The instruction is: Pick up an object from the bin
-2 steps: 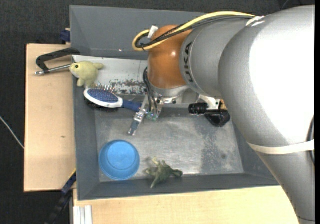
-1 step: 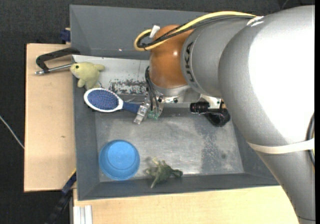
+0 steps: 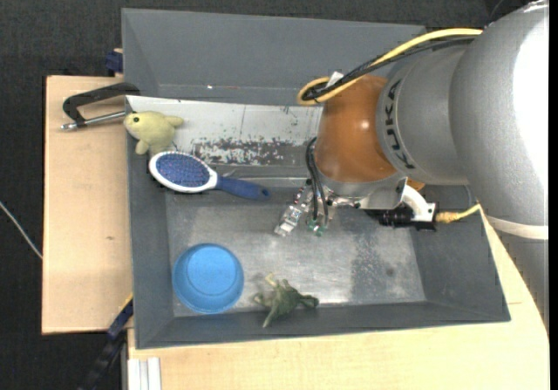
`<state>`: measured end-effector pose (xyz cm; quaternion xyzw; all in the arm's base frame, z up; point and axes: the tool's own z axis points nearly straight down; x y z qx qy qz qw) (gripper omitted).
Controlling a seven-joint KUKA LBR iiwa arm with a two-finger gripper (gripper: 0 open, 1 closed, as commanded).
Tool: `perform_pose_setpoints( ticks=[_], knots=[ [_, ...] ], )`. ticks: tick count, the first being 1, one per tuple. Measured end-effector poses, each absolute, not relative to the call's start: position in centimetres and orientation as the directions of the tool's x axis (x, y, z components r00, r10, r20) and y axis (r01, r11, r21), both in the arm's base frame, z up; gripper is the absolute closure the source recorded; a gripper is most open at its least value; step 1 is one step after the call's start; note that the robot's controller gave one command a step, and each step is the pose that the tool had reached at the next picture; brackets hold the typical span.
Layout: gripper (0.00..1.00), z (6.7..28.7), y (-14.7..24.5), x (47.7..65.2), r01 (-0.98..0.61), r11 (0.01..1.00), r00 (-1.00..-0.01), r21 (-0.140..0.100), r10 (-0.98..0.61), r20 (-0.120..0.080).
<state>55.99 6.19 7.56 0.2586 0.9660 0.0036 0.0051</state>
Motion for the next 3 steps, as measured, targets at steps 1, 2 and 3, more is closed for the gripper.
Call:
perform_pose_setpoints(
  ticks=[1, 2, 3],
  knots=[
    [0.00, 7.3, 6.5, 55.9, 0.494, 0.870, -0.870, 0.006, 0.494, -0.005],
    [0.00, 14.5, 11.6, 58.9, 0.427, 0.904, -0.904, 0.011, 0.427, -0.011],
    [0.00, 7.8, 12.0, 60.1, 0.241, 0.970, -0.970, 0.004, 0.241, -0.010]
  ],
)
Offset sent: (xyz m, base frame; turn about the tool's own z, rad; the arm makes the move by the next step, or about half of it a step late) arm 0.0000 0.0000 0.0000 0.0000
